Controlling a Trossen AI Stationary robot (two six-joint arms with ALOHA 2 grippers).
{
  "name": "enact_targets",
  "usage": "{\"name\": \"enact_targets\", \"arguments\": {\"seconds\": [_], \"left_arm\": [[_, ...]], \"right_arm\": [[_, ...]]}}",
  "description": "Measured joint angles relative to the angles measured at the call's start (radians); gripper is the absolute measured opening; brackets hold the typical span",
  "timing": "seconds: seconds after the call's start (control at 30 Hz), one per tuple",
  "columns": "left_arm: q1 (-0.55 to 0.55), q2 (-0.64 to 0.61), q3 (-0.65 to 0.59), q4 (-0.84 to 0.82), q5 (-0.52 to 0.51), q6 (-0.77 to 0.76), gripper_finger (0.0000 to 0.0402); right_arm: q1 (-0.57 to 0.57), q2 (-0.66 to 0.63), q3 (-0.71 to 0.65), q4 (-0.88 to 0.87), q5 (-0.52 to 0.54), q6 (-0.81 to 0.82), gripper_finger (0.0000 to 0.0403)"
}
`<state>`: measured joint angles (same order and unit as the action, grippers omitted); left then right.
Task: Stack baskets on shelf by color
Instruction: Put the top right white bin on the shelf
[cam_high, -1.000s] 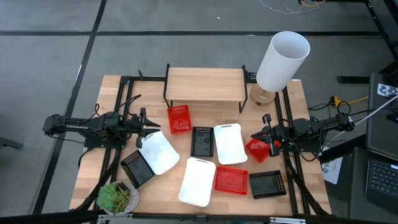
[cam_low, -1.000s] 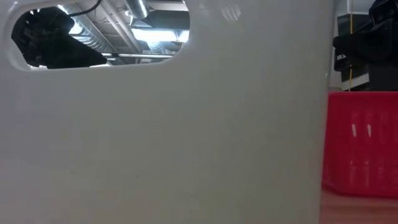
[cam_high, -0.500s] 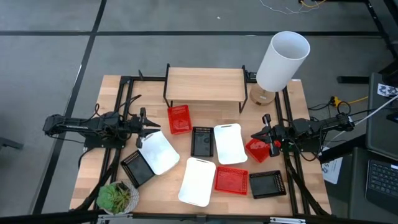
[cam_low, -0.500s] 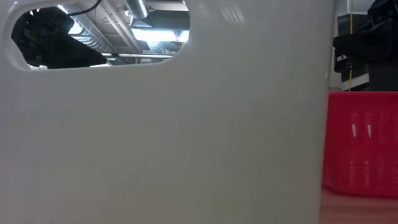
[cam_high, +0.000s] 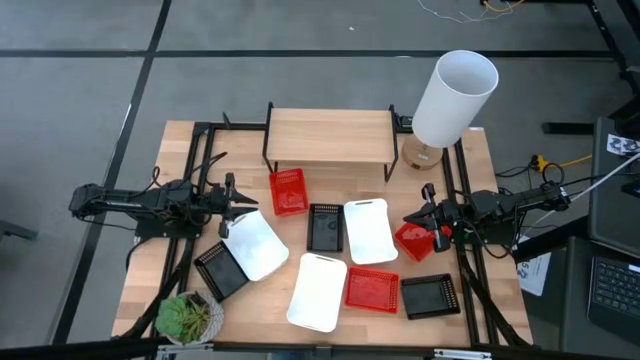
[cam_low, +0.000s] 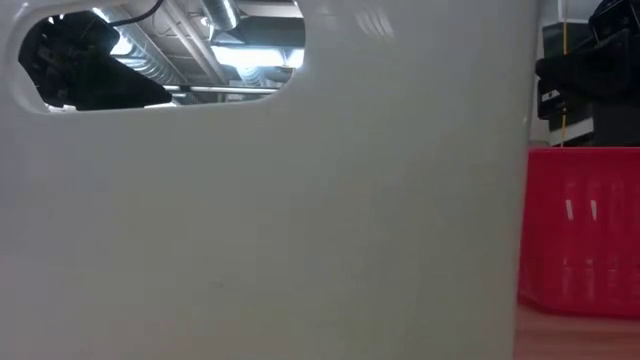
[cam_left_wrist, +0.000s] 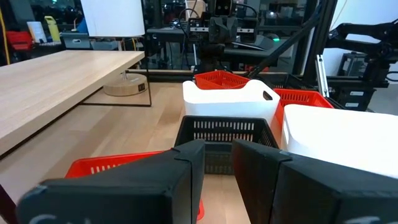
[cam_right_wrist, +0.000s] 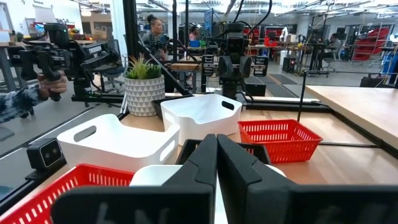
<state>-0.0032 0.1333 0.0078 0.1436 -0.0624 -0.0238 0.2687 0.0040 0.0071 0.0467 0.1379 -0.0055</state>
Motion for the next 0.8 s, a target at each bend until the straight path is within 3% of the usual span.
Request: {"name": "enact_targets", "arguments": {"seconds": [0.3,0.63,0.7,0.8], "left_arm": [[0.0,0.0,0.0,0.0,0.0,-0.045,0.0074],[0.0,0.0,0.0,0.0,0.0,-0.045,0.0074],[0.0,0.0,0.0,0.0,-0.001,-0.045,0.0074],[0.0,0.0,0.0,0.0,-0.011,-0.046,0.0074]], "right_arm": [[0.0,0.0,0.0,0.059,-0.003,0.006,0.0011],[0.0,0.0,0.006,0.409,-0.104,-0.069,0.0011],[0.0,0.004,0.04,0.37,-0.129,-0.086,0.0011],[0.0,0.04,0.121,0.18,-0.132,-0.074,0.0011]]}}
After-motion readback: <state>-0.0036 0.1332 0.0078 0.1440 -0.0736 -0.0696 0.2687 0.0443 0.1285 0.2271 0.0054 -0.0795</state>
